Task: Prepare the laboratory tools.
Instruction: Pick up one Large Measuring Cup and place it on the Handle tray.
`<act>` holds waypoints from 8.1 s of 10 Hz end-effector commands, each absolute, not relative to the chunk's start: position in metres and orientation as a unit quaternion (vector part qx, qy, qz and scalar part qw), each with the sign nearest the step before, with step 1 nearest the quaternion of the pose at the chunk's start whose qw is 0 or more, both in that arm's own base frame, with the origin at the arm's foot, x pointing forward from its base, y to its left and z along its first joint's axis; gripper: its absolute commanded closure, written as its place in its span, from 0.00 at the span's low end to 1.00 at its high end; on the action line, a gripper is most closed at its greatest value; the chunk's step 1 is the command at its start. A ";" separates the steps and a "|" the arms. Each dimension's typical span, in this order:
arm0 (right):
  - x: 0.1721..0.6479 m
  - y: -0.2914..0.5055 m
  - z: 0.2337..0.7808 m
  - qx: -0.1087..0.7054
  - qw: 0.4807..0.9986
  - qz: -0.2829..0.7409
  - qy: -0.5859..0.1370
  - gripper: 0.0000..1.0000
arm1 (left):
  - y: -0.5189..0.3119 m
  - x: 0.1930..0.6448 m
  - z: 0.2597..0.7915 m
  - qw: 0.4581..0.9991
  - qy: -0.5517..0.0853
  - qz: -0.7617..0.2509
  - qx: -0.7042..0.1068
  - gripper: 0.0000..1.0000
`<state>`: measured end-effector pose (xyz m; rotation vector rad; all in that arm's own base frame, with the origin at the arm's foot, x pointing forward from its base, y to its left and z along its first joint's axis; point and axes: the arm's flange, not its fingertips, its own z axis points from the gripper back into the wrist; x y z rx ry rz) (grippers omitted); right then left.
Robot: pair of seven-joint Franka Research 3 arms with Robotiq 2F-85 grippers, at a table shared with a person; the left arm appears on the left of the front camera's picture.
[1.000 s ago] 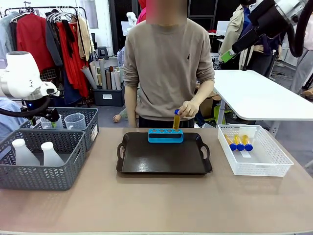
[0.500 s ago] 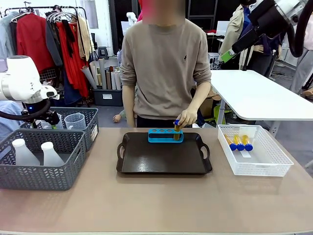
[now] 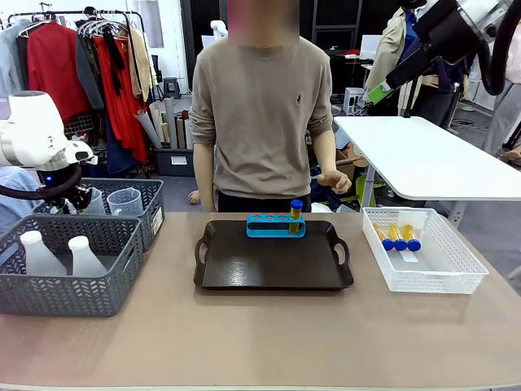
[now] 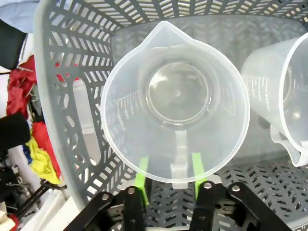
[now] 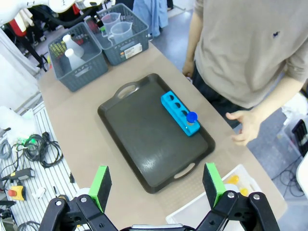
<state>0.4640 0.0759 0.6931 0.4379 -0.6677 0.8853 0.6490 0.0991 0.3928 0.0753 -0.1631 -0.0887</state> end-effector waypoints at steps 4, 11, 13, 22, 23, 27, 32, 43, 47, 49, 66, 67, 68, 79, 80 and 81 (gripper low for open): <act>0.463 0.075 0.694 0.209 0.826 0.419 -0.313 0.00 | 0.106 0.650 0.404 0.994 -0.086 -0.054 0.033 1.00; 0.463 0.075 0.694 0.209 0.826 0.419 -0.313 0.00 | 0.065 0.598 0.583 0.975 -0.142 -0.166 0.021 1.00; 0.463 0.075 0.694 0.209 0.826 0.419 -0.313 0.00 | 0.042 0.584 0.642 0.957 -0.148 -0.248 0.023 1.00; 0.463 0.075 0.694 0.209 0.826 0.419 -0.313 0.00 | -0.050 0.509 0.820 0.883 -0.179 -0.430 0.060 1.00; 0.463 0.075 0.694 0.209 0.826 0.419 -0.313 0.00 | -0.050 0.506 0.827 0.882 -0.182 -0.430 0.056 1.00; 0.463 0.075 0.694 0.209 0.826 0.419 -0.313 0.00 | -0.053 0.504 0.805 0.887 -0.186 -0.420 0.050 1.00; 0.463 0.075 0.694 0.209 0.826 0.419 -0.313 0.00 | -0.135 0.504 0.788 0.822 -0.178 -0.541 0.011 1.00; 0.463 0.075 0.694 0.209 0.826 0.419 -0.313 0.00 | -0.379 0.515 0.584 0.724 -0.086 -0.684 0.016 1.00; 0.463 0.075 0.694 0.209 0.826 0.419 -0.313 0.00 | -0.392 0.518 0.562 0.712 -0.076 -0.698 0.005 1.00; 0.463 0.075 0.694 0.209 0.826 0.419 -0.313 0.00 | -0.392 0.518 0.562 0.712 -0.076 -0.698 0.005 1.00; 0.463 0.075 0.694 0.209 0.826 0.419 -0.313 0.00 | -0.338 0.522 0.549 0.760 -0.116 -0.638 -0.029 1.00; 0.463 0.075 0.694 0.209 0.826 0.419 -0.313 0.00 | -0.330 0.519 0.551 0.766 -0.117 -0.631 -0.027 1.00; 0.463 0.075 0.694 0.209 0.826 0.419 -0.313 0.00 | -0.325 0.516 0.552 0.771 -0.120 -0.625 -0.026 1.00; 0.463 0.075 0.694 0.209 0.826 0.419 -0.313 0.00 | -0.372 0.547 0.539 0.748 -0.100 -0.656 -0.025 1.00; 0.463 0.075 0.694 0.209 0.826 0.419 -0.313 0.00 | -0.384 0.552 0.533 0.750 -0.099 -0.654 -0.016 1.00; 0.463 0.075 0.694 0.209 0.826 0.419 -0.313 0.00 | -0.398 0.556 0.524 0.746 -0.093 -0.659 -0.021 1.00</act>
